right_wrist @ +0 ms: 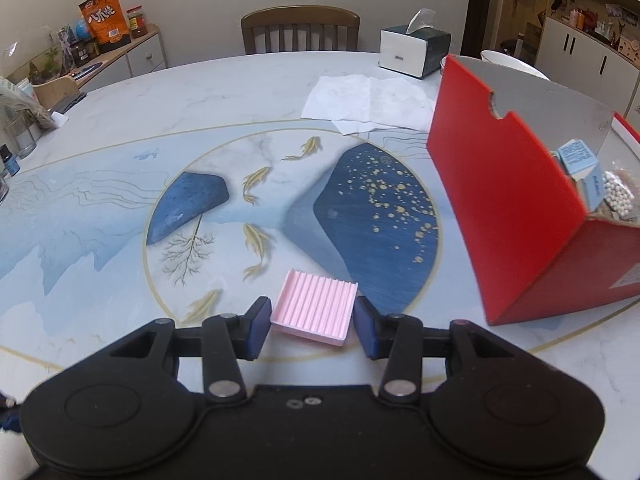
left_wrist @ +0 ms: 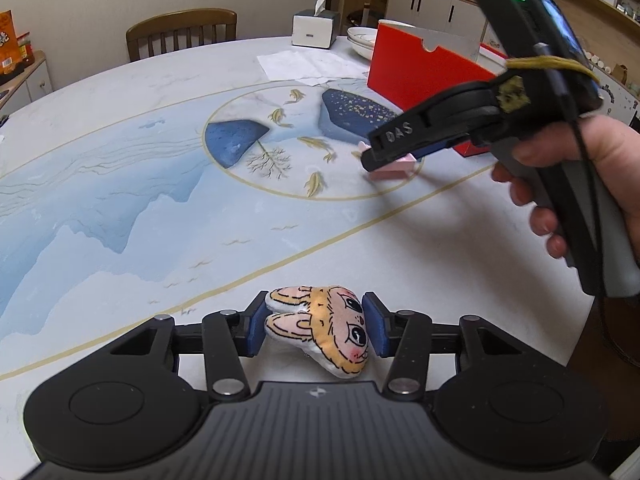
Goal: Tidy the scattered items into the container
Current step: 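Grasp the bunny plush with the left tool while the right tool grasps the pink sponge, then carry the bunny plush and pink sponge over the red box with both tools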
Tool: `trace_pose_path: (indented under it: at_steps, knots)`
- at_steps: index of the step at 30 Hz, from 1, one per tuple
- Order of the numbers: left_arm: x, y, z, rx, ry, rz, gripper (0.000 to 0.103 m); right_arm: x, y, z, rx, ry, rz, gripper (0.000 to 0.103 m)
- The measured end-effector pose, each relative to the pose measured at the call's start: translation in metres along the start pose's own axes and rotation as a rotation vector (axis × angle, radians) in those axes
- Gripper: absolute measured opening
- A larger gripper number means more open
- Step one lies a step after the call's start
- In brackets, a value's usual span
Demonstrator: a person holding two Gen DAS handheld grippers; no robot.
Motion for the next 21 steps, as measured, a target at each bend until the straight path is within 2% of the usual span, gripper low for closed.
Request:
trace_pose_path:
  at_steps: [7, 21]
  knots:
    - [0.009, -0.018, -0.002, 0.029, 0.012, -0.017, 0.048, 0.010, 0.000, -0.025, 0.012, -0.024, -0.022, 0.044]
    - [0.036, -0.076, -0.017, 0.080, 0.023, -0.044, 0.048, 0.043, -0.017, -0.076, 0.067, -0.081, -0.059, 0.044]
Point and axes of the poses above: each gripper's, at about its wrist camera, not at the fingertips, and z roughly the way its jaws point, x to its right, y to its underside, the point moved 7 cm from there along z, roughly the way its jaws point, and after that the axes turned 5 degrees about -x, right-handed, at the moved point
